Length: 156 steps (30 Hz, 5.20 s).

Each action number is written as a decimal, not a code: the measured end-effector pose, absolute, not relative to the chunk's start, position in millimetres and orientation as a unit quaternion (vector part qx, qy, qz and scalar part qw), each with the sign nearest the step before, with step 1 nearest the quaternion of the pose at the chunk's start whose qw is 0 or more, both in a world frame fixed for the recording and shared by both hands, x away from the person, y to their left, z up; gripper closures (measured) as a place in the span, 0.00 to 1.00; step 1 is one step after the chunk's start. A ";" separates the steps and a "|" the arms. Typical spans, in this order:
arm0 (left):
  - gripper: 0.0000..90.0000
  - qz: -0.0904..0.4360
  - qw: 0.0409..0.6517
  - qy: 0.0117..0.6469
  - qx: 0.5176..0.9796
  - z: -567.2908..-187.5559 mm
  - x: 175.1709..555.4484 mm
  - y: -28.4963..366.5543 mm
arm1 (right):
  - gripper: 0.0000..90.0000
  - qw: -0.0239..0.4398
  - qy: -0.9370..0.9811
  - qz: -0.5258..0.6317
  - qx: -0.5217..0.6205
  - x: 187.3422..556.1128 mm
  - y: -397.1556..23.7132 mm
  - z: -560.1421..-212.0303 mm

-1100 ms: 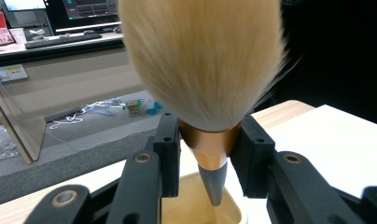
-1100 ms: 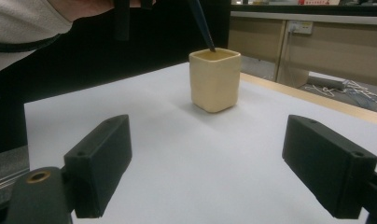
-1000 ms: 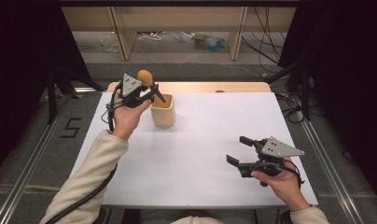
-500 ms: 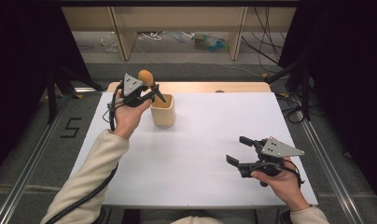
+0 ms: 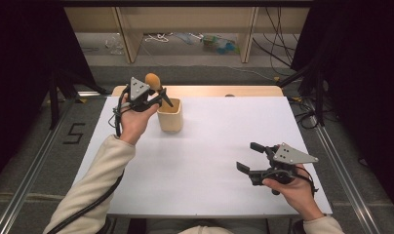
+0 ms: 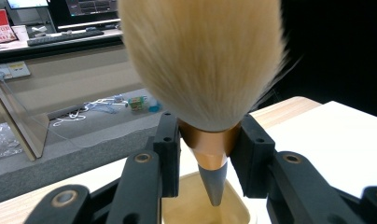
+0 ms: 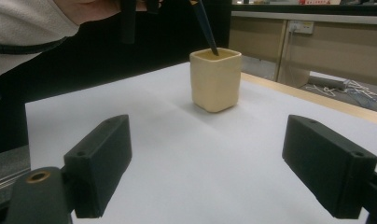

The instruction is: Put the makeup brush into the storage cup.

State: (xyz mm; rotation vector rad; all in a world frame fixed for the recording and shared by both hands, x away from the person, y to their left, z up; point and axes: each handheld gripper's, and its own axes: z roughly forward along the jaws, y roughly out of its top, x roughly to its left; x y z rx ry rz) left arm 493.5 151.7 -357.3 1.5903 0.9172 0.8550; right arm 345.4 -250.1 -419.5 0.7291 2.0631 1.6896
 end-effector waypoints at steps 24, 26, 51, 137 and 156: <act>0.73 0.354 0.521 0.397 0.668 -364.2 495.5 151.2 | 0.19 0.175 0.741 0.590 0.269 343.4 -250.2 -419.1; 0.73 0.354 0.520 0.397 0.669 -364.6 495.8 151.5 | 0.19 0.182 0.739 0.593 0.265 344.3 -250.0 -419.5; 0.73 0.356 0.512 0.398 0.672 -371.3 500.1 149.1 | 0.18 0.173 0.739 0.593 0.268 343.9 -249.7 -419.8; 0.73 0.343 0.488 0.402 0.695 -399.8 513.8 143.7 | 0.18 0.183 0.745 0.586 0.262 345.1 -250.8 -419.8; 0.73 0.335 0.484 0.409 0.697 -406.2 516.4 140.3 | 0.18 0.171 0.739 0.594 0.268 344.2 -248.9 -420.8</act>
